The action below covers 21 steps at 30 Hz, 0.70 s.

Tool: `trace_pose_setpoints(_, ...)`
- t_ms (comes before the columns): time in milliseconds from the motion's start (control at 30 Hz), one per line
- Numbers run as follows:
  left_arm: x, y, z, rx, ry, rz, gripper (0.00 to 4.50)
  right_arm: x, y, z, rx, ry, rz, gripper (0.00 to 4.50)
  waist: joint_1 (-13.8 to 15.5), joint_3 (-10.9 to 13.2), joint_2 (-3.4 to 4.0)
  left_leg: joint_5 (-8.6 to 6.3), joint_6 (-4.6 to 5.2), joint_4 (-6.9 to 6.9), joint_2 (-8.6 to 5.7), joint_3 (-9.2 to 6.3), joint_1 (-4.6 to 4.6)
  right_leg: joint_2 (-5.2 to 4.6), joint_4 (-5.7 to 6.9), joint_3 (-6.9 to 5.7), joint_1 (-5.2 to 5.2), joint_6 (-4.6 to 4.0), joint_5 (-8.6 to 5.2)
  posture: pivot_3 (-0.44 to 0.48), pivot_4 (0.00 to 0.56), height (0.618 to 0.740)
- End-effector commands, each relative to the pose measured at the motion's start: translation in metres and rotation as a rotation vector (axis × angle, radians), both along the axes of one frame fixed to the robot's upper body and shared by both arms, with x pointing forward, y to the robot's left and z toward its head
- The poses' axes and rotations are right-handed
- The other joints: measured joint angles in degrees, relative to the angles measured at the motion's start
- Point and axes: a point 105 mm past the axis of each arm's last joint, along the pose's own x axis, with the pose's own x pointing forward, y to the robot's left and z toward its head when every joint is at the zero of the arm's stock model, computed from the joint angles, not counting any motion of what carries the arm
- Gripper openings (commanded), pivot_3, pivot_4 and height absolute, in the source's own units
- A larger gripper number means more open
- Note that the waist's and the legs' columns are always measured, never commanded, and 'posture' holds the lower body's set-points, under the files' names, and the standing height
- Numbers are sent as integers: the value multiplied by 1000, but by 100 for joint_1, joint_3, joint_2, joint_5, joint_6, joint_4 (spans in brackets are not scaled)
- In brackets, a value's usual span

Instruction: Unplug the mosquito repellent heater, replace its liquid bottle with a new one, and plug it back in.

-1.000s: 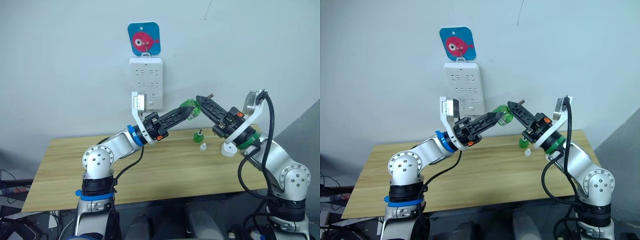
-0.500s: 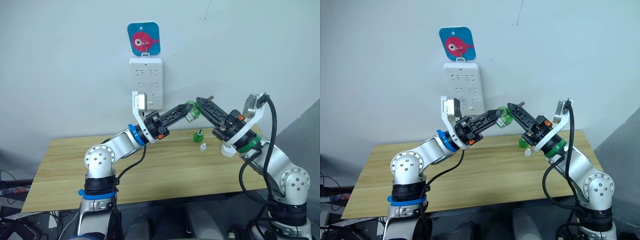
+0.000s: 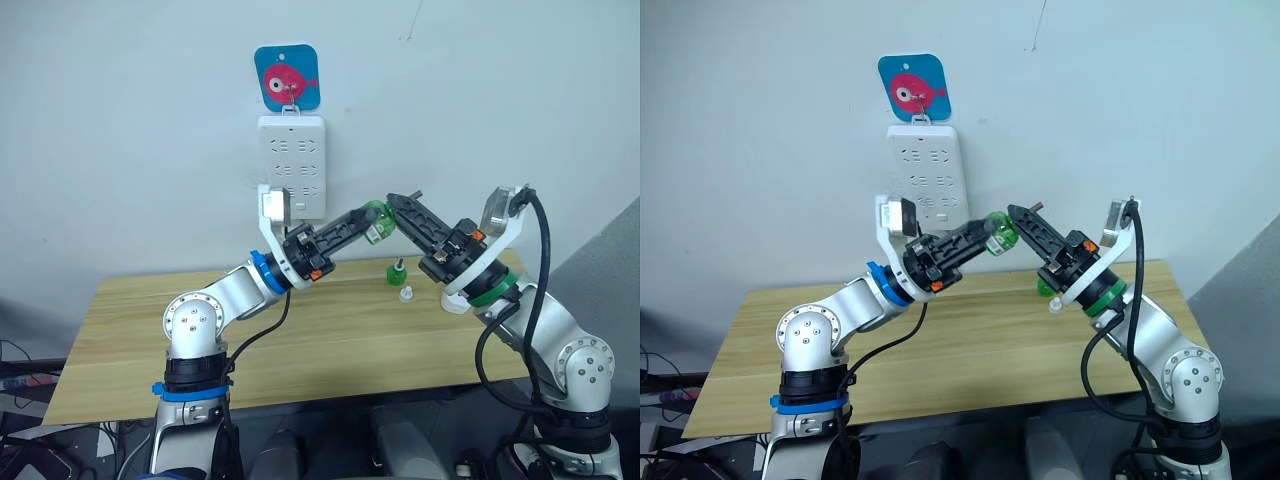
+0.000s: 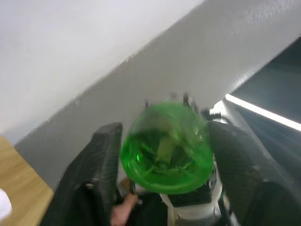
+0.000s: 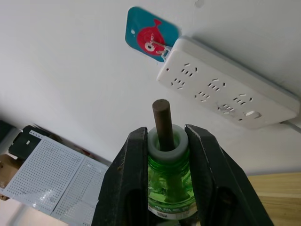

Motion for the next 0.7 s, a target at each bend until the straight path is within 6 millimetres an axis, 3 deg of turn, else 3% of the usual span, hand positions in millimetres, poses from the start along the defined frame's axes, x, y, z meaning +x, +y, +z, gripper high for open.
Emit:
trace_pose_setpoints(33,-11,0,11,-22,-46,-49,3955,-4,0,12,14,-48,-9,808,-1,0,0,0,0,0,0,1,0,0,0,1,0,0,0,-161,133,740)
trace_pose_setpoints(633,-5,6,9,-90,15,-25,3955,-5,2,12,1,-47,-1,808,2,0,0,0,0,0,0,1,1,3,0,1,0,0,0,-158,130,740)
trace_pose_setpoints(700,-7,6,9,-95,17,-40,3577,-5,2,12,1,-47,0,808,3,0,0,0,0,0,0,0,0,3,-1,1,0,0,0,-158,130,740)
